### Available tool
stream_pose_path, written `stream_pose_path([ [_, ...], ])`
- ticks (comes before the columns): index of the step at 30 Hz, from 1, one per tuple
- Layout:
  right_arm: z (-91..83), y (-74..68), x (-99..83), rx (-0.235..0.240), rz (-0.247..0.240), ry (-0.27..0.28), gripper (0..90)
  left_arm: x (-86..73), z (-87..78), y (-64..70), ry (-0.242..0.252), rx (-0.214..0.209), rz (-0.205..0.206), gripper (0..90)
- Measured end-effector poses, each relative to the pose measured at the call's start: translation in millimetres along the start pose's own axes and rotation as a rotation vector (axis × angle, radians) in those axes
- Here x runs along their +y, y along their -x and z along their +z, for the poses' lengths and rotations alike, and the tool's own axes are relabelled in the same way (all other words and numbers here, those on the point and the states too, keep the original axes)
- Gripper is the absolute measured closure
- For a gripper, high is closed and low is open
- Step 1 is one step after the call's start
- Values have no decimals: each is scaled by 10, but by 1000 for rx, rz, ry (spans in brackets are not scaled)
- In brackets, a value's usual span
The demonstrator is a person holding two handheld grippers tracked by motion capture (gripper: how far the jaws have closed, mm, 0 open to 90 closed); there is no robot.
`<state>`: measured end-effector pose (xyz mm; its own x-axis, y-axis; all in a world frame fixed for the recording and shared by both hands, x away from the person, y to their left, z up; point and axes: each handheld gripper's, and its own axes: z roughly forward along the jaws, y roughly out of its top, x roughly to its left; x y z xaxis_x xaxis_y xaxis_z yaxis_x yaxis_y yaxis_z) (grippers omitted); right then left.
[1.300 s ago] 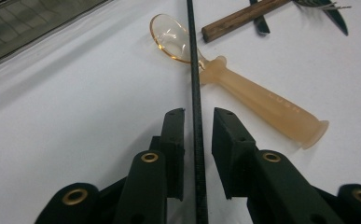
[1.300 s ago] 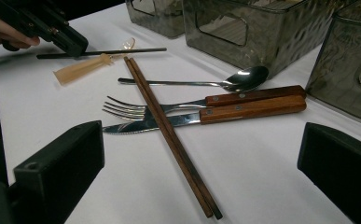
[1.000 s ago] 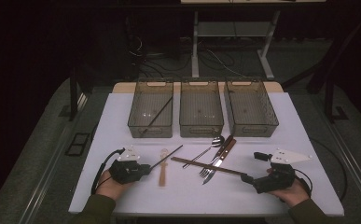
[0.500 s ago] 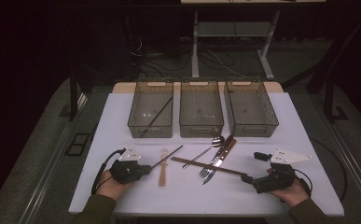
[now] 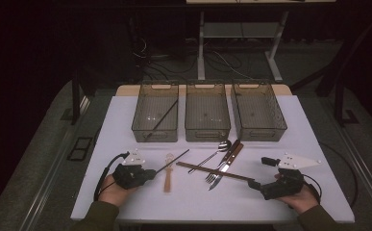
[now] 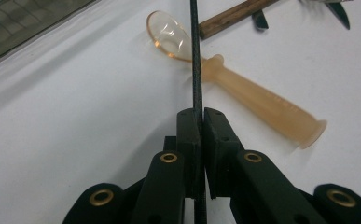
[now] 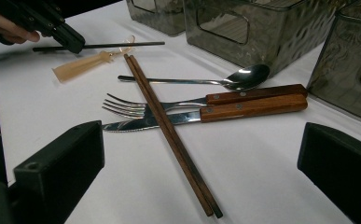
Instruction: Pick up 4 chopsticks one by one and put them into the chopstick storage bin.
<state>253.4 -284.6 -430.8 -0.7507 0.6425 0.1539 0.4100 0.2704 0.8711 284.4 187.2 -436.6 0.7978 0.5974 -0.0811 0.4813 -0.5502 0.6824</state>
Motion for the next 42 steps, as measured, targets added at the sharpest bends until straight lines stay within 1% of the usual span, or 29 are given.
stream_pose_path([
  [5, 3, 2, 0, 2, 2, -1, 2, 35, -27, 31, 2, 5, -3, 853],
  [11, 1, 15, -6, 4, 7, 1, 2, 72, -48, 45, 3, -5, -3, 853],
  [16, 3, 23, -4, 11, 8, 3, 3, 102, -83, 41, 13, -8, 8, 853],
  [17, 5, 25, -4, 11, 9, 3, 2, 109, -91, 43, 21, -12, 1, 853],
  [19, 13, 31, -4, 7, 9, 1, 2, 124, -102, 39, 34, -25, 0, 853],
  [20, 15, 34, -5, 7, 6, -1, 2, 137, -113, 36, 33, -28, 6, 853],
  [21, 15, 32, -4, 6, 8, -5, 2, 145, -112, 41, 39, -31, -2, 853],
  [25, 12, 30, 18, 5, 5, 5, 2, 177, -110, 37, 36, -37, 7, 853],
  [28, 30, 38, 20, 3, 9, 2, 2, 208, -114, 29, 52, -37, -11, 853],
  [29, 33, 40, 17, 1, 9, -4, 2, 222, -117, 15, 52, -38, -1, 852],
  [30, 33, 39, 12, 2, 10, -7, 2, 233, -112, 19, 59, -39, -12, 853],
  [31, 30, 37, 10, 3, 8, -7, 2, 246, -110, 6, 60, -42, -2, 853],
  [32, 26, 35, 11, 1, 9, -4, 2, 255, -113, 6, 57, -40, -8, 853],
  [35, 29, 38, 16, 2, 14, 1, 2, 291, -111, -20, 75, -43, -11, 853],
  [36, 32, 40, 15, 1, 16, -2, 3, 303, -110, -28, 80, -42, -19, 853],
  [38, 33, 48, 9, 0, 14, -6, 2, 327, -104, -65, 90, -44, -17, 853],
  [39, 30, 46, 2, 0, 21, -6, 2, 349, -103, -83, 95, -37, -19, 853],
  [42, 10, 40, -15, -5, 17, -12, 2, 391, -130, -118, 113, -27, -20, 853],
])
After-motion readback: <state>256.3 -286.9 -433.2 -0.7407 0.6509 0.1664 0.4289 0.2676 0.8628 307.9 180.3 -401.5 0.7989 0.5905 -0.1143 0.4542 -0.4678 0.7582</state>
